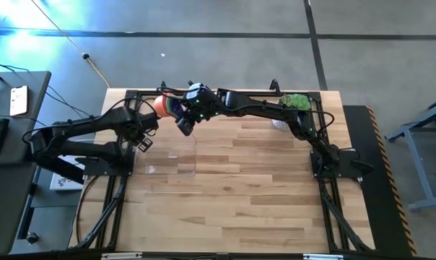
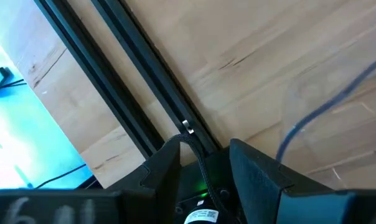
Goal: Nest measuring cups in basket
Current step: Put the measuring cups on the transparent bin
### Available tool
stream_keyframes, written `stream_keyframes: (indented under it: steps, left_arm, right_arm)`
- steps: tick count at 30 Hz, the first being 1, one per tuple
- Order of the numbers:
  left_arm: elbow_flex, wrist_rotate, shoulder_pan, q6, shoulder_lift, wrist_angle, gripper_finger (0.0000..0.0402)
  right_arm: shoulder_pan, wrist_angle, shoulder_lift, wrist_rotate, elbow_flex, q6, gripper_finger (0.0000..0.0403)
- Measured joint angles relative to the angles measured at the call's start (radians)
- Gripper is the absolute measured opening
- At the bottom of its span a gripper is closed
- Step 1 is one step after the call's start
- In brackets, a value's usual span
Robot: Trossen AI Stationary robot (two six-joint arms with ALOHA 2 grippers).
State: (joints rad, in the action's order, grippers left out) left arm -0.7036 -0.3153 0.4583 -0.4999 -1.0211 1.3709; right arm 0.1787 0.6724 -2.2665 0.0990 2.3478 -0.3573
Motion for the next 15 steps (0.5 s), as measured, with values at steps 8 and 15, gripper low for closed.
stream_keyframes:
  steps: [8,15]
  left_arm:
    - [0.0,0.043,0.0,0.025,-0.04,-0.071,0.0131]
    - [0.0,0.104,0.0,0.033,-0.068,-0.129,0.0131]
  right_arm:
    - [0.02,-0.004,0.0,-0.005,0.0,-0.004,0.0135]
    - [0.041,-0.004,0.0,-0.012,0.0,-0.007,0.0135]
